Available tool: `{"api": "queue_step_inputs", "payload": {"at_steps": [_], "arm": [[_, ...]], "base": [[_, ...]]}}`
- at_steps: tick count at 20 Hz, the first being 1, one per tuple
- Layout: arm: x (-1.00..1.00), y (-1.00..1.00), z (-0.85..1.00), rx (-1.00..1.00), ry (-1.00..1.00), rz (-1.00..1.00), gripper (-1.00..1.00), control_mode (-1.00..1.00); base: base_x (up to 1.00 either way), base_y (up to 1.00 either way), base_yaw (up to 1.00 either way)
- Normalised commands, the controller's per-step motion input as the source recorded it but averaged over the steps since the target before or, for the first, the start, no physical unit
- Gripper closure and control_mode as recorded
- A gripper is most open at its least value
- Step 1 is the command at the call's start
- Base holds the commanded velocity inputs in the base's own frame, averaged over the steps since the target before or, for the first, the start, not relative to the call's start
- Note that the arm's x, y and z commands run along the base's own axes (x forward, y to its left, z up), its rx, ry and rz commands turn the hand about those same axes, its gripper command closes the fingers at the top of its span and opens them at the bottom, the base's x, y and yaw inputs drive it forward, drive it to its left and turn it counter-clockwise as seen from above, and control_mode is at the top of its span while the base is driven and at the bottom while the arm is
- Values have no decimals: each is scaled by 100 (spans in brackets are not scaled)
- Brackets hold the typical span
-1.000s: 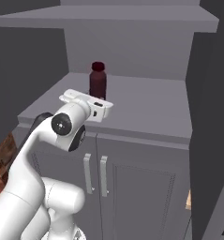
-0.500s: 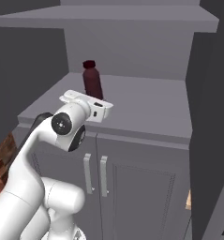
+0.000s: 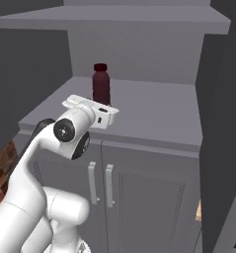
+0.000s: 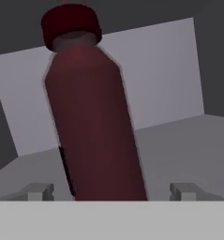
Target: Pick the juice from the counter and place it in the open cabinet.
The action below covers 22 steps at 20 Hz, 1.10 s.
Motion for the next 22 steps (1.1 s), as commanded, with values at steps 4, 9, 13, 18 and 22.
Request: {"api": "queue_step_inputs", "payload": {"at_steps": [4,9,13,18,22], "arm": [[0,0,0,0,0,0,-100,-100],[-9,1,0,0,0,0,-100,-100],[-37,0,0,0,0,0,-100,-100],[-64,0,8,-1,0,0,-100,-100],[-82,0,4,-1,-12,0,-100,-100]], "base": [[0,0,0],[0,0,0],[0,0,0],[0,0,0],[0,0,0]]}}
